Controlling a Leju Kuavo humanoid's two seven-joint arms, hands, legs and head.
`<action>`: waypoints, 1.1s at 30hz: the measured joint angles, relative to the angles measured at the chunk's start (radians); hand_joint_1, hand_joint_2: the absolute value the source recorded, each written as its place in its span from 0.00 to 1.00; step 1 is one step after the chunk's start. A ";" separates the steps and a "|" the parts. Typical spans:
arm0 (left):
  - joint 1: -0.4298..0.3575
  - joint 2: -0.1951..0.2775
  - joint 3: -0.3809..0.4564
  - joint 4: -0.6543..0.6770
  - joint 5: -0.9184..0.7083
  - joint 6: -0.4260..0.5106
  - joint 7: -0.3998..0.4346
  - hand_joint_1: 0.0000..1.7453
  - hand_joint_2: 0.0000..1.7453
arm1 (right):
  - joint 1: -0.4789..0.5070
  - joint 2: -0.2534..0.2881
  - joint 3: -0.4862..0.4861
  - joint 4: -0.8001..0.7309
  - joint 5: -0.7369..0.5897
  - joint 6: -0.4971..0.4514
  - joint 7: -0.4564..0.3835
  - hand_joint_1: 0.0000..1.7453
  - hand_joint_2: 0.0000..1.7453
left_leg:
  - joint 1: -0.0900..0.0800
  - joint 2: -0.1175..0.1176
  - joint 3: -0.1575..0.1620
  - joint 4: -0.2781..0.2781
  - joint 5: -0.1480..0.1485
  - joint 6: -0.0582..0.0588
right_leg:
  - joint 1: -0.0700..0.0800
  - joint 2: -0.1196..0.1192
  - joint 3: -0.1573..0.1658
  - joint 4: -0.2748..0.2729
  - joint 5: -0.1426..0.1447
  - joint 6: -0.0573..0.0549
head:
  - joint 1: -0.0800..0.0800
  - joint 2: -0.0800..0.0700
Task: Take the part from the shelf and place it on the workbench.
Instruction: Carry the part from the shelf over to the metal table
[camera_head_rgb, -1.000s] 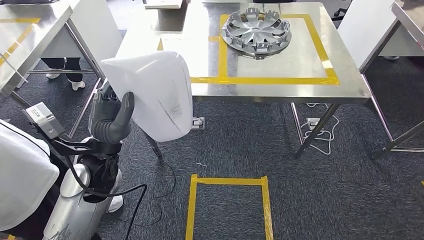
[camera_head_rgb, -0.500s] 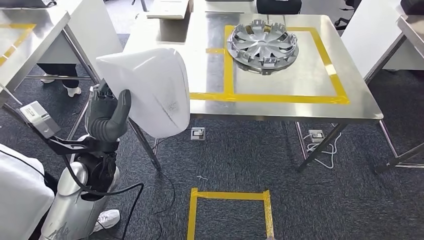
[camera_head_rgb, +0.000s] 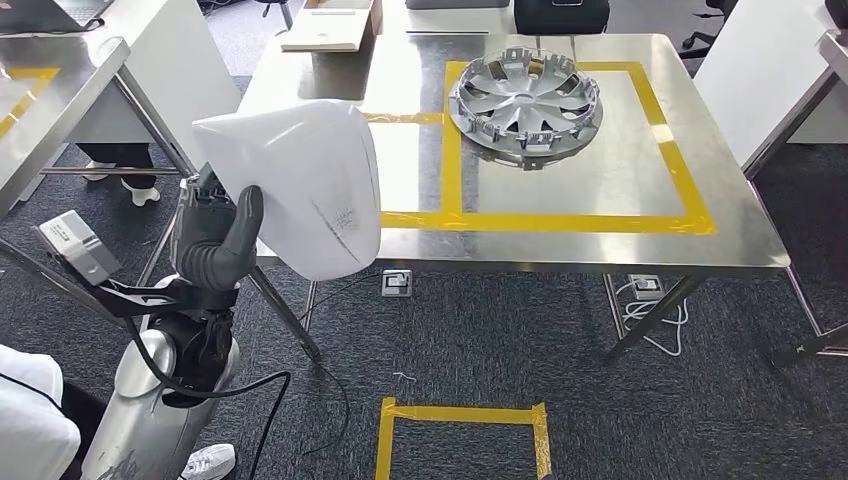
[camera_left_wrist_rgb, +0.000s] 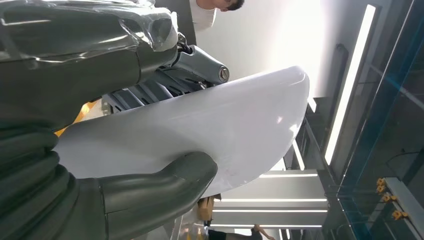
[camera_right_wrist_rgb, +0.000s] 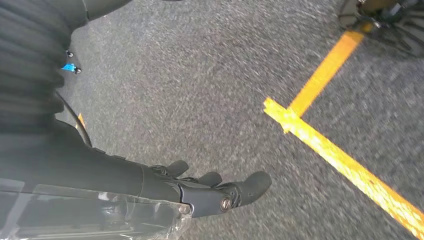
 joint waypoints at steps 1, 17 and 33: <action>0.002 0.001 0.001 -0.001 0.000 0.000 0.000 1.00 1.00 | 0.000 0.000 -0.001 0.000 0.001 0.000 0.000 0.00 1.00 | 0.004 0.002 -0.045 0.063 -0.023 -0.007 | 0.000 0.001 0.010 0.000 -0.010 -0.002 | -0.001 0.000; 0.009 0.009 0.004 -0.007 0.000 -0.003 -0.005 1.00 1.00 | 0.000 0.002 -0.017 -0.004 0.013 0.010 0.008 0.00 1.00 | 0.004 0.002 -0.009 -0.211 0.168 0.049 | 0.012 0.000 0.087 0.093 -0.142 0.026 | 0.003 0.000; -0.005 0.011 0.000 0.002 -0.026 0.008 -0.009 1.00 1.00 | 0.021 0.003 -0.048 -0.004 -0.004 0.023 -0.016 0.00 1.00 | 0.019 0.009 -0.097 0.056 -0.003 -0.032 | -0.003 0.003 -0.005 0.044 -0.034 0.014 | 0.002 0.000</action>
